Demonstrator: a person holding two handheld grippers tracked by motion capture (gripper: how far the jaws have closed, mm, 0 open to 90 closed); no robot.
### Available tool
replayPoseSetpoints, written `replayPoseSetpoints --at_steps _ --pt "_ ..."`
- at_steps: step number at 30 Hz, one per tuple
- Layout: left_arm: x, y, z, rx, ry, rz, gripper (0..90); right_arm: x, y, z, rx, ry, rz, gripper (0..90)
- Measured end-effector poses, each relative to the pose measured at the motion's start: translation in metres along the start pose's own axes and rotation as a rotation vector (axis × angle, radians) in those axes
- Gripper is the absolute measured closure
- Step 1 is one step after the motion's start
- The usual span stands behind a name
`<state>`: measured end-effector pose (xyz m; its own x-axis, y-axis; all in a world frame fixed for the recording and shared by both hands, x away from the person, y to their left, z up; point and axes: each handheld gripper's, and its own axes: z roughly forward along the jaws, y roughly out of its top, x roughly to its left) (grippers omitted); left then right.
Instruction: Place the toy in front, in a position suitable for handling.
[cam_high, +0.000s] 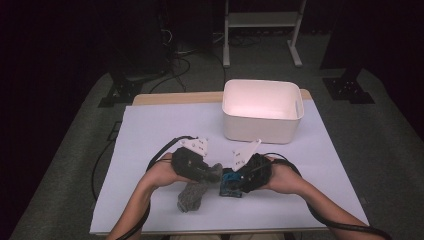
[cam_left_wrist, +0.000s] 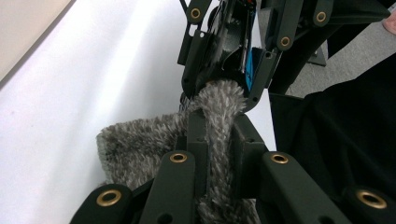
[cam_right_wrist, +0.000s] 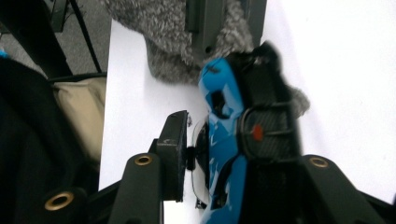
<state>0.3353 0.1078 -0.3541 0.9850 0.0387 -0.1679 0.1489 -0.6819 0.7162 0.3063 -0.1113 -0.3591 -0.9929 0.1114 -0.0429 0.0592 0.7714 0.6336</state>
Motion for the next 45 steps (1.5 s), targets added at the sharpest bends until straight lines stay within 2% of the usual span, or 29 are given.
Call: replayPoseSetpoints --at_steps 2,4,5,8,12,17,20,23,29,33,36,38,43,45 --pt "-0.001 -0.001 -0.005 0.001 0.011 -0.002 80.3 -0.001 0.004 -0.001 -0.048 0.003 0.015 62.8" --pt "-0.002 -0.003 -0.009 0.000 0.016 -0.003 80.2 -0.002 0.012 0.000 -0.035 0.003 -0.011 64.2" --pt "-0.002 -0.005 -0.012 0.012 0.028 -0.007 80.2 0.000 0.015 0.002 -0.028 -0.014 -0.030 64.2" --pt "-0.003 -0.011 -0.017 -0.004 0.035 -0.022 80.2 0.000 0.021 0.007 -0.025 -0.014 -0.047 64.3" --pt "-0.004 -0.015 -0.023 -0.028 0.040 -0.027 80.2 -0.002 0.024 0.010 -0.045 -0.011 -0.044 64.6" --pt "-0.008 -0.019 -0.037 -0.028 0.061 -0.028 80.3 0.000 0.038 0.015 -0.070 -0.005 -0.055 65.0" --pt "-0.009 -0.023 -0.048 -0.032 0.084 -0.036 80.3 -0.001 0.044 0.022 -0.110 0.008 -0.042 65.0" --pt "-0.009 -0.026 -0.048 -0.039 0.086 -0.049 80.3 -0.001 0.045 0.029 -0.132 0.018 -0.036 65.2" --pt "-0.004 -0.019 -0.032 -0.058 0.054 -0.036 80.3 -0.003 0.028 0.022 -0.157 0.014 0.007 65.1" --pt "-0.003 -0.012 -0.022 -0.046 0.048 -0.026 80.3 -0.004 0.014 0.017 -0.176 0.004 0.030 65.0" --pt "-0.002 -0.010 -0.014 -0.021 0.055 -0.029 80.3 -0.004 0.005 0.015 -0.186 0.002 0.053 65.0" --pt "0.001 -0.010 -0.009 0.025 0.072 -0.026 80.4 -0.005 -0.002 0.013 -0.199 0.000 0.063 65.0" --pt "0.006 -0.011 0.000 0.045 0.070 -0.040 80.4 -0.005 -0.021 0.011 -0.236 0.004 0.100 65.0" --pt "0.008 -0.011 0.003 0.069 0.078 -0.039 80.4 -0.006 -0.029 0.010 -0.249 0.007 0.112 65.1"
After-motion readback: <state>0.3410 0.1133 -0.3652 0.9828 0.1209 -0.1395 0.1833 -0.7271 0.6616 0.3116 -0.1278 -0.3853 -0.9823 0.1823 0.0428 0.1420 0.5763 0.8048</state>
